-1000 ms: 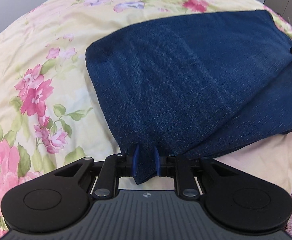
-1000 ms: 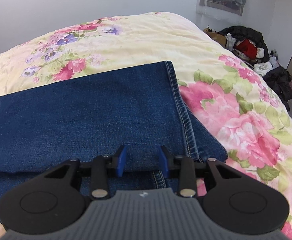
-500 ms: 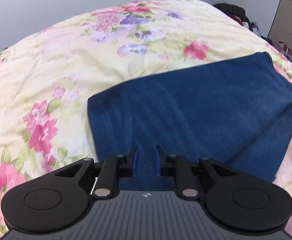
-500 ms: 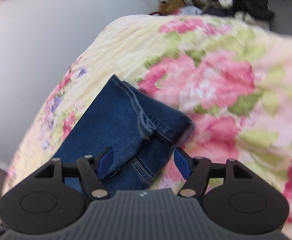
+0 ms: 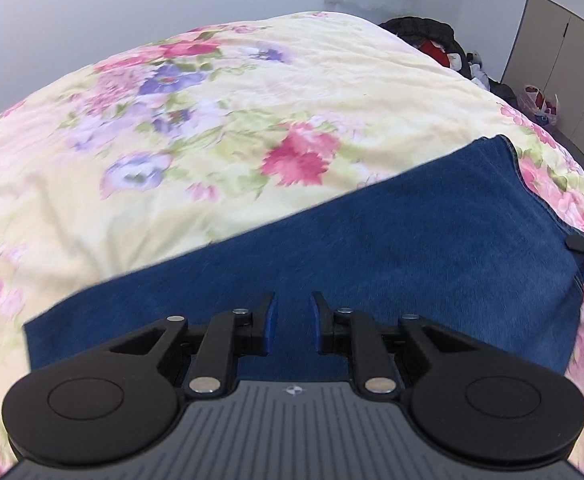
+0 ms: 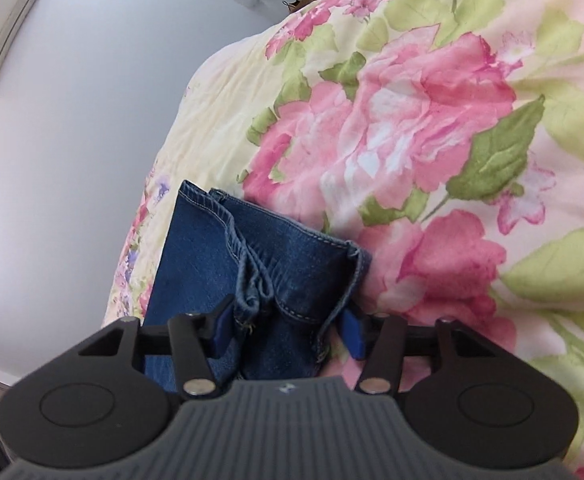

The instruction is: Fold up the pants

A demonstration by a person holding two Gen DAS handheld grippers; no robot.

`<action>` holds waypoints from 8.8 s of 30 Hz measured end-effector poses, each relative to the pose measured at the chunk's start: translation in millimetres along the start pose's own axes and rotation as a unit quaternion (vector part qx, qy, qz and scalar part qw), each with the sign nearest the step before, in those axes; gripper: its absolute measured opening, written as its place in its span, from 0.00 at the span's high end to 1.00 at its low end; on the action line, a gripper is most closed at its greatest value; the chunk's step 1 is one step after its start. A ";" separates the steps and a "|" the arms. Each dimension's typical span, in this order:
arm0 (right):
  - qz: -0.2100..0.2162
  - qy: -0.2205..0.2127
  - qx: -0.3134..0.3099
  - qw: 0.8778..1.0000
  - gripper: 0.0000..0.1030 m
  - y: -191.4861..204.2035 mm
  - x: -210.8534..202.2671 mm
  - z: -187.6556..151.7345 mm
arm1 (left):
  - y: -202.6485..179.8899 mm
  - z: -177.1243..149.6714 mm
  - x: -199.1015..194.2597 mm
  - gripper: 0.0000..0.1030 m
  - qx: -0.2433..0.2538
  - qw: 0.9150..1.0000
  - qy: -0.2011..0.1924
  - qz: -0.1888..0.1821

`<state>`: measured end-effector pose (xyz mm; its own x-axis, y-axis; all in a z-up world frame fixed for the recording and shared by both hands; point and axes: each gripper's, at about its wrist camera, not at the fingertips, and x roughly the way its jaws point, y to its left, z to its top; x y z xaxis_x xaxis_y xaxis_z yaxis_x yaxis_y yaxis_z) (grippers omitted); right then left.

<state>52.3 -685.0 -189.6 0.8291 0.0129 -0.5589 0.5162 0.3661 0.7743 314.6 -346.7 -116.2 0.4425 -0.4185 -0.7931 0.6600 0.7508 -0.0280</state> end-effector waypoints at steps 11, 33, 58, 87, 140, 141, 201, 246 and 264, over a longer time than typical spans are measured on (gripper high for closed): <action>0.032 0.006 -0.053 0.998 0.78 21.0 -11.7 5.4 | -16.0 23.8 65.0 0.79 0.002 1.000 -0.002 0.027; 0.009 -0.033 -0.195 0.980 0.81 144.4 -55.9 -19.3 | -70.5 -81.4 -51.9 0.80 0.063 0.994 0.022 -0.089; 0.082 0.164 -0.373 0.909 0.83 326.5 56.9 -288.2 | 192.3 -131.1 -165.3 0.80 -0.129 0.990 -0.027 0.041; -0.054 0.172 -0.467 0.866 0.91 301.2 125.5 -221.5 | 260.5 -105.3 -30.6 0.66 -0.406 0.895 -0.005 -0.185; 0.011 0.121 -0.489 0.864 0.94 290.2 115.0 -172.6 | 188.6 -68.2 -47.7 0.82 -0.140 0.989 -0.042 -0.039; 0.008 0.121 -0.482 0.868 0.96 288.7 125.7 -169.9 | 191.7 -70.6 -44.9 0.81 -0.143 0.988 -0.041 -0.044; -0.045 0.103 -0.447 0.888 0.62 197.7 25.6 -232.7 | 149.9 -154.9 -119.3 0.44 -0.185 0.982 -0.016 0.034; 0.141 0.271 -0.259 0.916 0.84 319.0 107.6 -267.7 | 318.5 -124.8 -214.2 0.69 -0.241 0.970 -0.024 -0.011; 0.152 0.326 -0.273 0.892 0.84 364.0 183.5 -403.9 | 417.9 -212.5 -216.8 0.69 -0.296 0.954 -0.019 0.039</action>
<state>305.7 -173.6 -130.2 0.5195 0.6623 -0.5399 -0.0393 0.6497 0.7592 365.4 166.3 -85.2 0.5048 -0.3592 -0.7849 0.1704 0.9329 -0.3174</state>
